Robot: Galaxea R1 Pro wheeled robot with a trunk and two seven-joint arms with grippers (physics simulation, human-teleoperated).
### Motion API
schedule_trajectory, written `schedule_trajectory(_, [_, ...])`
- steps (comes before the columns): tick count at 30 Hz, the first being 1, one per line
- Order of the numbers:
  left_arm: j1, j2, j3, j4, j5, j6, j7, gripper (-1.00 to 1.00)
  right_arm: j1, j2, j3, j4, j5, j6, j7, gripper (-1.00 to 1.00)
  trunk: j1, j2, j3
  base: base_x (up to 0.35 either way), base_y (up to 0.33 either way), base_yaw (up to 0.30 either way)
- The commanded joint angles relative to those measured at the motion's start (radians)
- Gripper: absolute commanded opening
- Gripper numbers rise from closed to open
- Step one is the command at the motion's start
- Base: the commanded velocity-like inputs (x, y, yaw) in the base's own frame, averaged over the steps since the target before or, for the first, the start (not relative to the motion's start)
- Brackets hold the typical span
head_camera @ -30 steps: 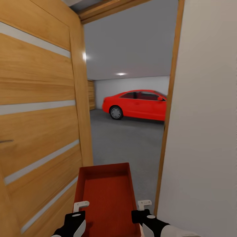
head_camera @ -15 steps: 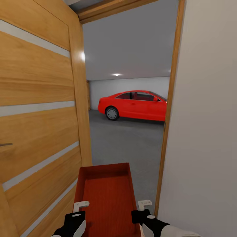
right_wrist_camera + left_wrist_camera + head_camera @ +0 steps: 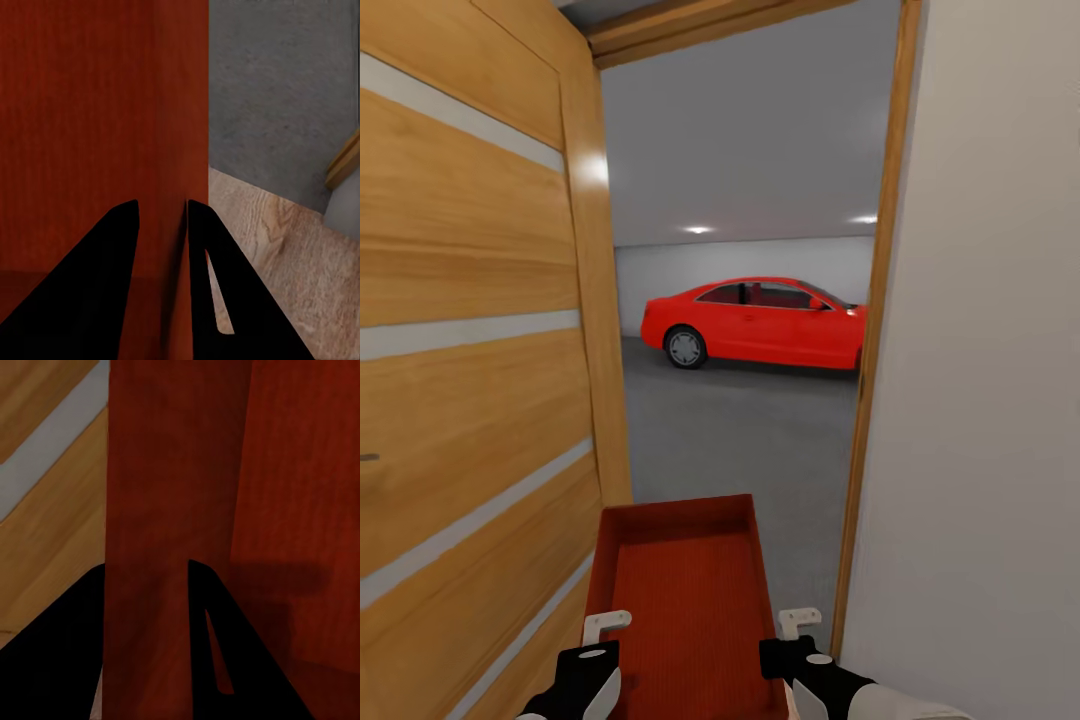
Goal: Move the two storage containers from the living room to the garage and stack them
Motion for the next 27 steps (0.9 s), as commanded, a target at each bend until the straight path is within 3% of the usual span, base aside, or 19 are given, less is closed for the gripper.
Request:
schedule_trajectory(1, [0.001,0.002,-0.006,0.0,0.041,0.004,-0.012,-1.0,-0.003,0.001,-0.041,-0.06,0.021,-0.007,0.025,-1.0,0.0,-0.001,0.0,0.163,0.263,-0.237])
schedule_trajectory(14, [0.001,0.0,-0.006,0.0,0.041,0.004,-0.012,-1.0,-0.002,0.001,-0.041,-0.06,0.021,-0.007,0.026,-1.0,0.0,-0.001,0.013,0.029,0.057,-0.238])
schedule_trajectory(27, [0.001,0.0,-0.006,0.0,0.041,0.004,-0.012,-1.0,-0.002,0.002,-0.041,-0.06,0.021,-0.007,0.025,-1.0,0.0,-0.001,0.021,0.024,0.287,-0.187])
